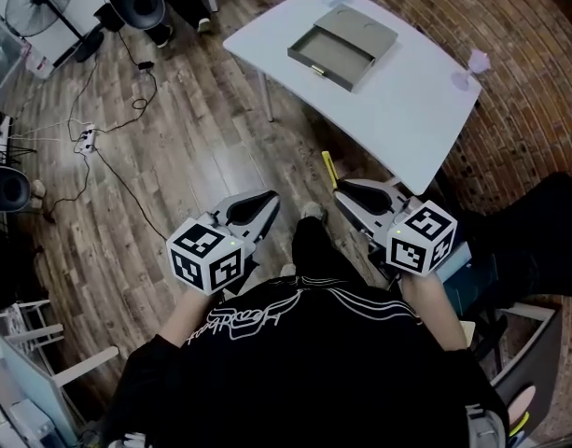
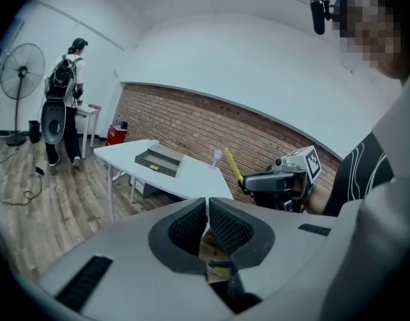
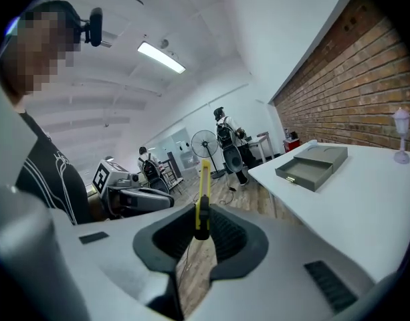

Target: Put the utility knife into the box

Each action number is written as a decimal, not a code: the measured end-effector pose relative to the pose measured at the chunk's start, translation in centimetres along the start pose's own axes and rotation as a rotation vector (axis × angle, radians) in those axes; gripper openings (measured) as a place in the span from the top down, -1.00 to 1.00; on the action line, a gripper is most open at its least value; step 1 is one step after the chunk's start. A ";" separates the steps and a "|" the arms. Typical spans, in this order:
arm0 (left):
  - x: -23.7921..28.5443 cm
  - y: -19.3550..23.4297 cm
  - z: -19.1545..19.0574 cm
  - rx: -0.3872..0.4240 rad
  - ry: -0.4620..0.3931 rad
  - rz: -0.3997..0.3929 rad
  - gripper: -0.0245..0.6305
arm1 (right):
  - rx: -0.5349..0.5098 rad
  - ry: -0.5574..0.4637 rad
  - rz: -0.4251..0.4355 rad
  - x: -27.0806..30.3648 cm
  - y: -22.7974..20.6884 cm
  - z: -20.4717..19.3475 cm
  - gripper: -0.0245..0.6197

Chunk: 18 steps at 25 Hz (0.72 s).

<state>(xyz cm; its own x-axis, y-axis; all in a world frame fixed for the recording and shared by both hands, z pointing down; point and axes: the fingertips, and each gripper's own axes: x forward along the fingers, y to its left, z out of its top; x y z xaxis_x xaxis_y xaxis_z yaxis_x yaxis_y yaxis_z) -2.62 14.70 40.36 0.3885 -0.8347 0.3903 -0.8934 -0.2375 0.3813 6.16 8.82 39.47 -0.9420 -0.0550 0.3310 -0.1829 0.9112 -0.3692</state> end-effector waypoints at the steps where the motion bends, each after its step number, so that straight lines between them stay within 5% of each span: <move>1: 0.3 0.7 0.1 -0.006 0.006 0.006 0.81 | 0.002 0.004 0.003 0.6 -0.6 0.3 0.71; 18: 15.5 13.0 12.6 0.011 0.054 -0.026 0.81 | 0.031 0.021 -0.055 9.5 -18.6 9.7 0.71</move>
<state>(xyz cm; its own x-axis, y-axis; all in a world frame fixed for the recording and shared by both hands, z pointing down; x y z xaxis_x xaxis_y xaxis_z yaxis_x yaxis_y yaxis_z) -11.01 -7.56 40.83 0.4227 -0.8001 0.4257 -0.8854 -0.2642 0.3824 -2.14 -12.62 41.08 -0.9242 -0.0959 0.3696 -0.2432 0.8941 -0.3762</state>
